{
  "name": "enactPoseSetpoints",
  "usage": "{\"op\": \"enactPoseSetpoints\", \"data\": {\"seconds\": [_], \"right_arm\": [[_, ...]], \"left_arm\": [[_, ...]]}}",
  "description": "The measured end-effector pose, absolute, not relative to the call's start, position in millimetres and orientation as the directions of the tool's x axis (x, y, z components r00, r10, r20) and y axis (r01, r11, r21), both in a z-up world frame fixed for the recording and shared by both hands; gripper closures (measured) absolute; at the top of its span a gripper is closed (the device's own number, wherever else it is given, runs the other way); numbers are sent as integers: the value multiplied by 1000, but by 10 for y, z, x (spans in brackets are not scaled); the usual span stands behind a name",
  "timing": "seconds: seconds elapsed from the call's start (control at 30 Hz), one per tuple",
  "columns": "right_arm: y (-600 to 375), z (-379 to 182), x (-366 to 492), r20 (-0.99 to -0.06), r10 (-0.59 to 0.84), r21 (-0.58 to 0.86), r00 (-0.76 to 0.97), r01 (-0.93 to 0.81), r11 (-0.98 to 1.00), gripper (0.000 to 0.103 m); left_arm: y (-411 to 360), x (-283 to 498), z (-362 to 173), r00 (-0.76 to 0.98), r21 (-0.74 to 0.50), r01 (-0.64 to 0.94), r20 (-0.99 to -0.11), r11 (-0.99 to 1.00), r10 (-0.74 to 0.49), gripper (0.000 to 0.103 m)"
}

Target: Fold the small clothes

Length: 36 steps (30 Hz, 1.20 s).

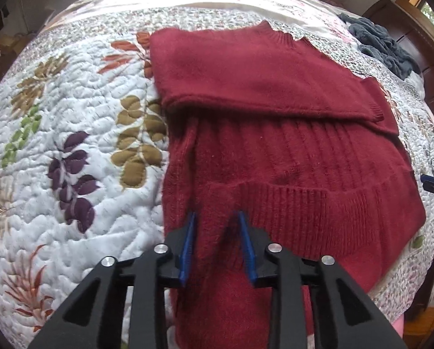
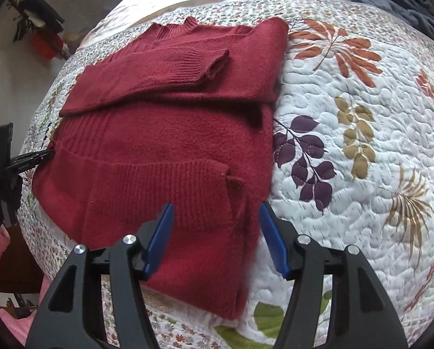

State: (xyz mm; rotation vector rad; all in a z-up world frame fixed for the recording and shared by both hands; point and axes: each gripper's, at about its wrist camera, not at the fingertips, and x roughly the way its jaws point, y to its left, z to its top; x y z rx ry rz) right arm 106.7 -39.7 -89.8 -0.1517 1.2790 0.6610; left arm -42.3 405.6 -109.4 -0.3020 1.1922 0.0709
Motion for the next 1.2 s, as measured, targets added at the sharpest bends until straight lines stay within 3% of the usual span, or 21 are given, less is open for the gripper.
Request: {"op": "enactPoseSetpoints", "data": {"seconds": [0.1,0.2,0.27,0.33,0.43,0.87,1.2], "right_arm": [[-325,-976,1111,-925,362,244,117,-547,801,43],[-242,-1091,1162,-931,353,248,92,-549,798,44],[-170,-1175,1171,-941,330,235,77,-554,799,50],[-105,-1206,1141,-948,310,215,74,-572,792,79],[-74,-1178,1092,-951,295,185,95,-590,786,98],[-484,-402,931,-859,483,321,167,-559,765,98],[-342,323,1482,-799,529,305,286,-567,765,98]], "left_arm": [[4028,-397,-1119,378,-195,-207,-920,959,-105,73],[3987,-383,-1108,382,-187,-197,-919,962,-100,83],[3966,-385,-1095,386,-184,-192,-917,964,-98,88],[3961,-390,-1084,391,-175,-193,-916,965,-88,93],[3975,-439,-1049,410,-192,-203,-907,960,-95,96],[3948,-817,-372,579,-256,-205,-810,945,-94,97],[4144,-342,288,708,-287,-193,-702,938,-69,97]]}}
